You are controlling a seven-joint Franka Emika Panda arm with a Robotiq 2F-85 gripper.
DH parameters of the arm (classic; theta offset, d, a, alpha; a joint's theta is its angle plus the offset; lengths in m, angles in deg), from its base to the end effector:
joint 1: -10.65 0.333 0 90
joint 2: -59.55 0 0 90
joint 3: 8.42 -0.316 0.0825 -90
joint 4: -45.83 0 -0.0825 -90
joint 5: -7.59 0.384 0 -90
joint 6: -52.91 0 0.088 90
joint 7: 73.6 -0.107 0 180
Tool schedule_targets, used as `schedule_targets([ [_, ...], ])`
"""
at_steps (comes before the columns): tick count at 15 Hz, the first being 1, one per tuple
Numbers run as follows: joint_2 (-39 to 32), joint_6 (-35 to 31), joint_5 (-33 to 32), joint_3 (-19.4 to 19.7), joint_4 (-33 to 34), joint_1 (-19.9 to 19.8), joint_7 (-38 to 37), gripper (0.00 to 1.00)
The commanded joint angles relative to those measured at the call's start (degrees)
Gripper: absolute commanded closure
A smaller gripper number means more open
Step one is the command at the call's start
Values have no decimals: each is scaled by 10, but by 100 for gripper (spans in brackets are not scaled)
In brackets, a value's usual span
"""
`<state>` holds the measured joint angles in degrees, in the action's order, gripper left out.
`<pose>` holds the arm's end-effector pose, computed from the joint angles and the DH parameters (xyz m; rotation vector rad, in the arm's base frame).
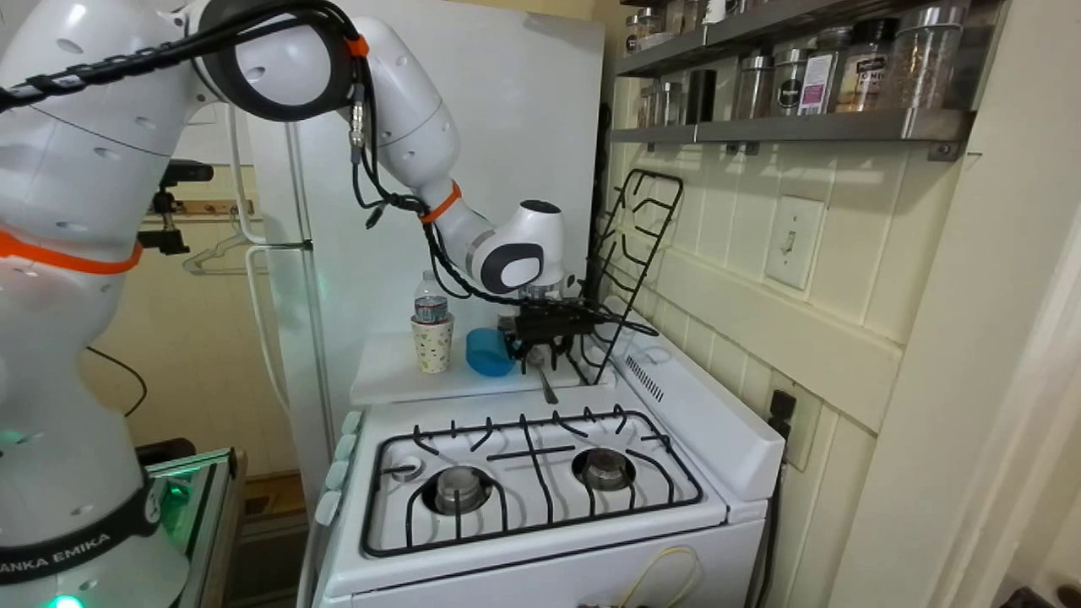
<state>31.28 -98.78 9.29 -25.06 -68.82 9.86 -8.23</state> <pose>0.6033 0.1629 0.2351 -2.3907 -1.9095 -0.3349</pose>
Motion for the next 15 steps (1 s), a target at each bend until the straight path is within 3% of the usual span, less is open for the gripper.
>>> schedule_targets([
  [1,23,16,-24,10,-7,23,-19,38],
  [6,48,1,-20,14,-18,19,-38,39],
  [15,4,14,-3,14,21,-5,-19,41],
])
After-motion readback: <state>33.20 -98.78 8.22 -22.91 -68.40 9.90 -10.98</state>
